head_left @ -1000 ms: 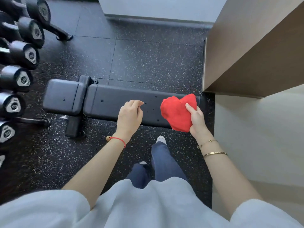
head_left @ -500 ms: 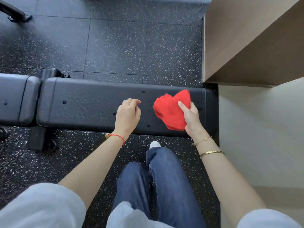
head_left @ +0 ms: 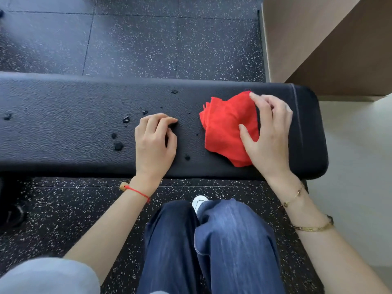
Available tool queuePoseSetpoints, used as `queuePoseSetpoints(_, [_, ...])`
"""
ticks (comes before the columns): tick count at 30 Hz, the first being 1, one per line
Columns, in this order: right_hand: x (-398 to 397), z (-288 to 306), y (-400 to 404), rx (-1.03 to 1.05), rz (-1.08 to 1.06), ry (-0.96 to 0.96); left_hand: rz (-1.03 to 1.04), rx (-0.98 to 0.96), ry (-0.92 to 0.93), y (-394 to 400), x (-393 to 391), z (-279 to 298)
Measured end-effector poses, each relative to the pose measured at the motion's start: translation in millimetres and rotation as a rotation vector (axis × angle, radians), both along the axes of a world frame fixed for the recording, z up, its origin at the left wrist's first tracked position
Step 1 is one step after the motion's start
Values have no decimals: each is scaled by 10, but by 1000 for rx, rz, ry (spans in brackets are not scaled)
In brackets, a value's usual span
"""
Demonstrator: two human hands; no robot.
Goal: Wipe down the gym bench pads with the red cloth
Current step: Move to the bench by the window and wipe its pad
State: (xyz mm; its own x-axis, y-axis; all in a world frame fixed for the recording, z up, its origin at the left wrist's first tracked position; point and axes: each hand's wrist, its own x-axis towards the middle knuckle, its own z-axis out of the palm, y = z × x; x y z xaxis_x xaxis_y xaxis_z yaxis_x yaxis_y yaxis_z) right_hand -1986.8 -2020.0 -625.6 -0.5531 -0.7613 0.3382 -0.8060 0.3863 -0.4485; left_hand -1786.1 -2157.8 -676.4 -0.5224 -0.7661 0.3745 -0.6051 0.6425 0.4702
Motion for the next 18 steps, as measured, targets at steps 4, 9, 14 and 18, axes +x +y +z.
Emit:
queuePoseSetpoints(4, [178,-73,-57,66,270,-130,-10,-28,47,-14,13,-27])
queuePoseSetpoints(9, [456,-207,-89,312,276,102,2,-56,19,17,-4,-35])
queuePoseSetpoints(14, [413,-238,112,210,236,19,-13,-39,4,12,25,-24])
queuePoseSetpoints(18, [227,-232,216,228,172,-27,-24,-37,-4,11,29,-18])
